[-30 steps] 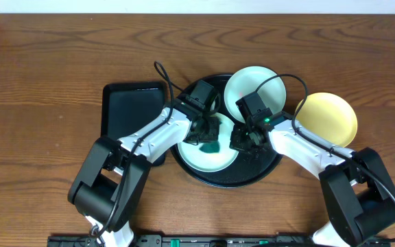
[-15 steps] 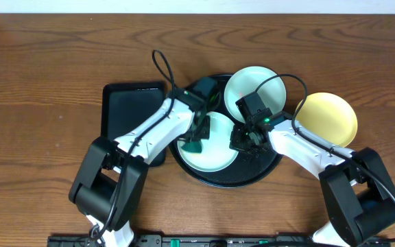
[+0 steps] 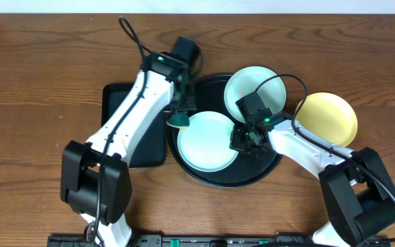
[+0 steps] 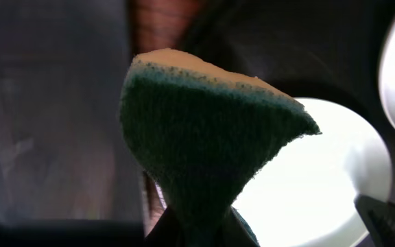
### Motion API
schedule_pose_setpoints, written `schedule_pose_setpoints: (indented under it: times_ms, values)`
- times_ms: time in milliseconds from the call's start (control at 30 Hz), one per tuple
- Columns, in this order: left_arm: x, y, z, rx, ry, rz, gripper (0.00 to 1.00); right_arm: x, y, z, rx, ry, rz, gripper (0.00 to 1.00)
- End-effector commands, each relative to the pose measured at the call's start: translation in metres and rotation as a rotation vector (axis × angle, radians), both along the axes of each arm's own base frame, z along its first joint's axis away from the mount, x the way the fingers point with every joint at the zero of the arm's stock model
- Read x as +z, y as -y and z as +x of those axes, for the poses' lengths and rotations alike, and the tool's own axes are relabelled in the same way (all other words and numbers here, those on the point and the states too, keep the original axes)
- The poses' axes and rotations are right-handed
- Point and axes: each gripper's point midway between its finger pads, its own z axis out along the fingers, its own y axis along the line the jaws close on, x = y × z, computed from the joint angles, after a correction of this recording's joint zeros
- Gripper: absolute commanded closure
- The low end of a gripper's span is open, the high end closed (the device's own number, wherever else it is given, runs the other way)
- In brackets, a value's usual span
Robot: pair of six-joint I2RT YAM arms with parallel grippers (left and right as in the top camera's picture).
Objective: Clean dirty plates on tray and stack at the side
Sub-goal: 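Lift the sponge off the mint plate with the left gripper, then lift the scrubbed mint plate by its rim with the right gripper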
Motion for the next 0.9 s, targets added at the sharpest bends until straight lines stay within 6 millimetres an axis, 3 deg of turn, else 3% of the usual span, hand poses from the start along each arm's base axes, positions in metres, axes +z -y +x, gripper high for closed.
schedule_pose_setpoints:
  times_ms: [0, 167, 267, 467, 733, 867]
  values:
    - [0.003, -0.015, 0.008, 0.017, 0.01, 0.02, 0.93, -0.004, -0.001, -0.001, 0.059, -0.006, 0.003, 0.99]
    - [0.003, -0.03, 0.014, 0.058, 0.013, 0.02, 0.93, 0.015, -0.008, 0.001, 0.112, 0.024, 0.032, 0.99]
    - [0.003, -0.035, 0.016, 0.073, 0.013, 0.021, 0.92, 0.04, -0.004, 0.004, 0.114, 0.088, 0.018, 0.99]
    - [0.003, -0.039, 0.017, 0.082, 0.014, 0.023, 0.92, 0.087, 0.023, 0.002, 0.082, 0.228, -0.087, 0.99]
    - [0.002, -0.039, 0.017, 0.082, 0.014, 0.023, 0.93, 0.133, 0.071, -0.002, 0.063, 0.385, -0.291, 0.99]
    - [0.002, -0.039, 0.017, 0.082, 0.013, 0.023, 0.93, 0.151, 0.084, -0.003, 0.081, 0.448, -0.37, 0.99]
